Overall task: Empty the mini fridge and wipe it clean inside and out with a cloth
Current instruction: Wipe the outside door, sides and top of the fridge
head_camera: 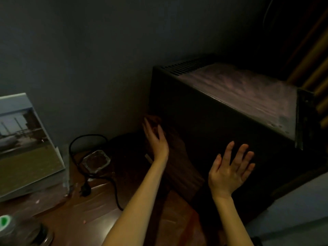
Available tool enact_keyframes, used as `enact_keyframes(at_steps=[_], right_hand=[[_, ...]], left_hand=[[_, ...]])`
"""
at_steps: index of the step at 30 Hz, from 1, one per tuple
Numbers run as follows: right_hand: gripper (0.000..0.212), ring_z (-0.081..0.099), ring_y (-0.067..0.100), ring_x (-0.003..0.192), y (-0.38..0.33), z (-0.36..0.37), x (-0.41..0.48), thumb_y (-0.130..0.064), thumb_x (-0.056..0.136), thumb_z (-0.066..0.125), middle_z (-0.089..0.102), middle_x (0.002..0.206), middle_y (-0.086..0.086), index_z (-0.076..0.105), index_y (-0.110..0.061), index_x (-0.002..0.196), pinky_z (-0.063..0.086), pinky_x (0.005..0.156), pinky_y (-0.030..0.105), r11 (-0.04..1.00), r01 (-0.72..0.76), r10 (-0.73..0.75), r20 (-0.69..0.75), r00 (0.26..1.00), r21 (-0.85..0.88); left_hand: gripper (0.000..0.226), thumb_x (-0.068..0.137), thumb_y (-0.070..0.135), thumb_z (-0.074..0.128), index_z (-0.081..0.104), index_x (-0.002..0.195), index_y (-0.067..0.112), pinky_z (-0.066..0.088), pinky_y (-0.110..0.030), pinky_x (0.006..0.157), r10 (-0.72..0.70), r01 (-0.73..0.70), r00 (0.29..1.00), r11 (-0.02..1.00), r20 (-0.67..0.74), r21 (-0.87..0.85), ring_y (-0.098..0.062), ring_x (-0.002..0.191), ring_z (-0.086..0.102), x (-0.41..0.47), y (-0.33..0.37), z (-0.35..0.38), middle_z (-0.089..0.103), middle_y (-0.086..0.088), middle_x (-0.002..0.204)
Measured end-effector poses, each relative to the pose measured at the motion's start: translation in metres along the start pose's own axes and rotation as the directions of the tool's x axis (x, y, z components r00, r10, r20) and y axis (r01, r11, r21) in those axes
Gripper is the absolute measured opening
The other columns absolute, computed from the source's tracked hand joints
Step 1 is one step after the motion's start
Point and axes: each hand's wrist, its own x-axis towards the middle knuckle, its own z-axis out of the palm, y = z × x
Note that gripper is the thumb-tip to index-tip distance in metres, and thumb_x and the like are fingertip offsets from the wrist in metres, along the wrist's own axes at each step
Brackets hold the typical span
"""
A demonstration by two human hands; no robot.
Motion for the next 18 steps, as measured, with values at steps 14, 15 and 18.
enact_keyframes(at_steps=[14,15,18], right_hand=[[0.058,-0.008,0.020,0.149,0.001,0.005,-0.004,-0.027,0.103,0.034,-0.008,0.162,0.002,0.010,-0.018,0.155,-0.007,0.120,0.037,0.998,0.055,-0.057,-0.061,0.997,-0.038],[0.058,-0.008,0.020,0.149,0.001,0.005,-0.004,-0.027,0.103,0.034,-0.008,0.162,0.002,0.011,-0.018,0.155,-0.007,0.120,0.037,0.998,0.049,-0.051,-0.056,0.997,-0.033],[0.057,-0.009,0.019,0.149,0.002,0.003,-0.005,-0.027,0.103,0.033,-0.009,0.162,0.002,0.010,-0.018,0.155,-0.008,0.120,0.037,0.998,0.053,-0.053,-0.039,0.998,-0.015]], left_hand=[[0.060,0.102,0.029,0.038,-0.005,0.144,0.038,0.000,-0.016,0.117,0.201,-0.246,0.921,0.964,0.334,0.098,-0.006,0.147,-0.008,-0.082,-0.013,0.016,-0.010,0.012,0.158],[0.060,0.103,0.028,0.038,-0.005,0.142,0.042,0.002,-0.017,0.117,0.190,-0.237,0.913,0.968,0.362,0.087,-0.006,0.148,-0.007,-0.081,-0.016,0.010,-0.010,0.012,0.159],[0.060,0.103,0.019,0.039,0.000,0.146,0.032,0.006,-0.024,0.119,0.121,-0.176,0.938,0.974,0.325,0.145,-0.013,0.148,0.002,-0.044,-0.014,0.001,0.000,0.002,0.161]])
